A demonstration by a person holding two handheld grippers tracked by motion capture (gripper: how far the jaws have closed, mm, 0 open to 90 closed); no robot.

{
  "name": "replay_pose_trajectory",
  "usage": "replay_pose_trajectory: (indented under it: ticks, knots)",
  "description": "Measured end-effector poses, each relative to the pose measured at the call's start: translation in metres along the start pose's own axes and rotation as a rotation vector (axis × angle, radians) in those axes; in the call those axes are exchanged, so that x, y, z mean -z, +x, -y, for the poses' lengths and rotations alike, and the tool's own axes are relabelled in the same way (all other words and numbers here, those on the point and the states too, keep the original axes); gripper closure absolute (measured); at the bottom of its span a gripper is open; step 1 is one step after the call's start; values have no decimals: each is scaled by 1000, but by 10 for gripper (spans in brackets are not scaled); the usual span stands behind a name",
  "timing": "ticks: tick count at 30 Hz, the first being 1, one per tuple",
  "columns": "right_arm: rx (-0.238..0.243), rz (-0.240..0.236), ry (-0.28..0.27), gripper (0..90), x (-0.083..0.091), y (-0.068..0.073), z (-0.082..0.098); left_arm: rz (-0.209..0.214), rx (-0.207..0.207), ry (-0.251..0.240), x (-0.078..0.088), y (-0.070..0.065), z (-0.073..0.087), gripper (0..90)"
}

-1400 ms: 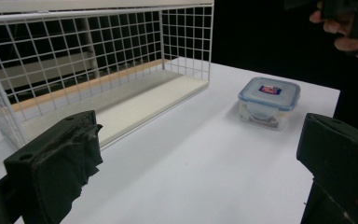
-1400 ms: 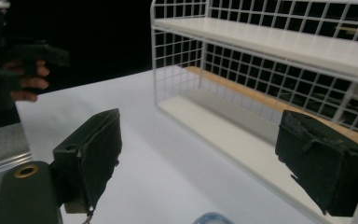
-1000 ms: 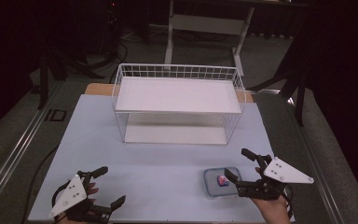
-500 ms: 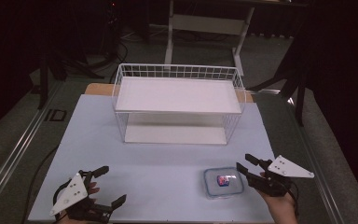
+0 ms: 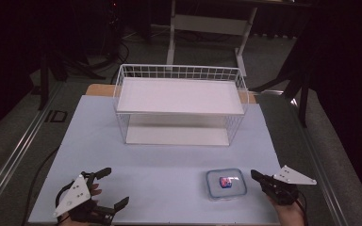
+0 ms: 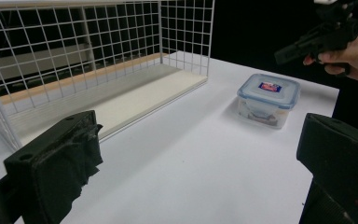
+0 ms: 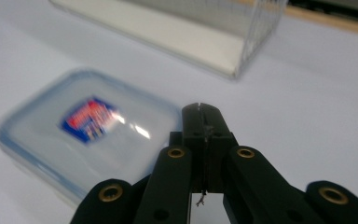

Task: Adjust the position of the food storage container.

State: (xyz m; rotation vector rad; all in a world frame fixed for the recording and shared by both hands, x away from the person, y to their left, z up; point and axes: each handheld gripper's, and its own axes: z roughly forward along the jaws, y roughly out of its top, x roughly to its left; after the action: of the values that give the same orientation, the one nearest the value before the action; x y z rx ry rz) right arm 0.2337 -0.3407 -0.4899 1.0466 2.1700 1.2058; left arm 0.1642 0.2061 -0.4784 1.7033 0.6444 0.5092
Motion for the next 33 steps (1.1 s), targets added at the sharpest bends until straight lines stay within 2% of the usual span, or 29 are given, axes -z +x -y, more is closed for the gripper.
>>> replay_pose_trajectory:
  ticks: [2,5,10,12,18,22,31,33]
  knots:
    - [6,16,26,900,-2,-1,7,-10,-4,-3,1,0,0,4]
    - [-21,16,51,900,-3,-2,18,-14,-5,-9,2,0,-1,4]
    - [-41,-6,86,900,-8,-2,29,-9,-1,-3,1,1,0,4]
    - [-27,-26,135,900,-14,2,33,-11,3,0,1,0,0,4]
    - [-7,-40,164,900,-19,12,32,-14,11,-2,2,1,0,4]
    - [-24,-65,166,900,-22,14,30,-12,-3,4,2,-1,0,4]
    - [17,-135,178,900,-39,29,12,-8,-5,14,-1,-1,1,4]
    - [28,-163,189,900,-45,34,8,-6,-6,19,-2,-1,2,4]
